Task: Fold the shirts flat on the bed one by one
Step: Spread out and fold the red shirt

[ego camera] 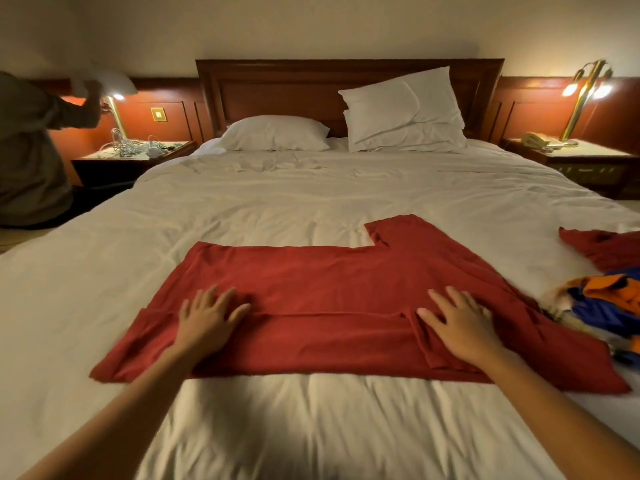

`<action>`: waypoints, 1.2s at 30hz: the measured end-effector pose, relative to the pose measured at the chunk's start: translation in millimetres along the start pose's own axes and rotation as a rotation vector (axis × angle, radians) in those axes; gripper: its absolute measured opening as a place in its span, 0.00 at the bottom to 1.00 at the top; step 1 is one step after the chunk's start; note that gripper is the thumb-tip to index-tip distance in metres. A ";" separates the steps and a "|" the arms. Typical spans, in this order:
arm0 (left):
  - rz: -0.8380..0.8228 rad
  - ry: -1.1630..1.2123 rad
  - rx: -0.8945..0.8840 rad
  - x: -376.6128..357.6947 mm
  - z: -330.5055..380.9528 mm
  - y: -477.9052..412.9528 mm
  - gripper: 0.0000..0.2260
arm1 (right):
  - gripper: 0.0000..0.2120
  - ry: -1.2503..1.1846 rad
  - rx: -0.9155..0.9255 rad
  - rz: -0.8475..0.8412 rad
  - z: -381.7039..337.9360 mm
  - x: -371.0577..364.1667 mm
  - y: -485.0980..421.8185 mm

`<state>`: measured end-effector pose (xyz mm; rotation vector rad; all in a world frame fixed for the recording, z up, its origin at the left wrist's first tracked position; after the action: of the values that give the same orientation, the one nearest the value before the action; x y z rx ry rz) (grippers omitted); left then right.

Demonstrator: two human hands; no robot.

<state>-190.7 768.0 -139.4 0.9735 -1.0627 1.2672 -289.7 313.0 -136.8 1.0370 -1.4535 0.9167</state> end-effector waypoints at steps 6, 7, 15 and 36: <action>-0.147 -0.048 -0.132 -50.3 40.8 -24.2 0.34 | 0.34 -0.095 0.143 -0.211 -66.1 -53.5 -33.9; -0.140 -0.063 -0.144 -52.2 40.5 -32.6 0.37 | 0.34 -0.096 0.146 -0.209 -68.7 -57.1 -44.0; -0.064 -0.040 -0.204 -66.3 45.4 -117.4 0.36 | 0.38 0.019 0.228 -0.065 -97.2 -68.5 -135.4; 0.246 0.149 -0.581 -14.7 51.2 -233.0 0.18 | 0.32 0.399 0.815 0.447 -79.0 25.6 -260.0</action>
<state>37.9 698.6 -138.0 0.3103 -1.3568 1.1061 -19.5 300.1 -100.9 1.0093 -0.9777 2.0190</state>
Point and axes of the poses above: each hand's wrist, its own y-axis away from the middle knuckle, its own x-axis out of the back of the hand, z = x × y, the point moved 6 cm from there along -y, towards the middle knuckle, and after that the axes turned 2 degrees about y, right-handed, at the moved point
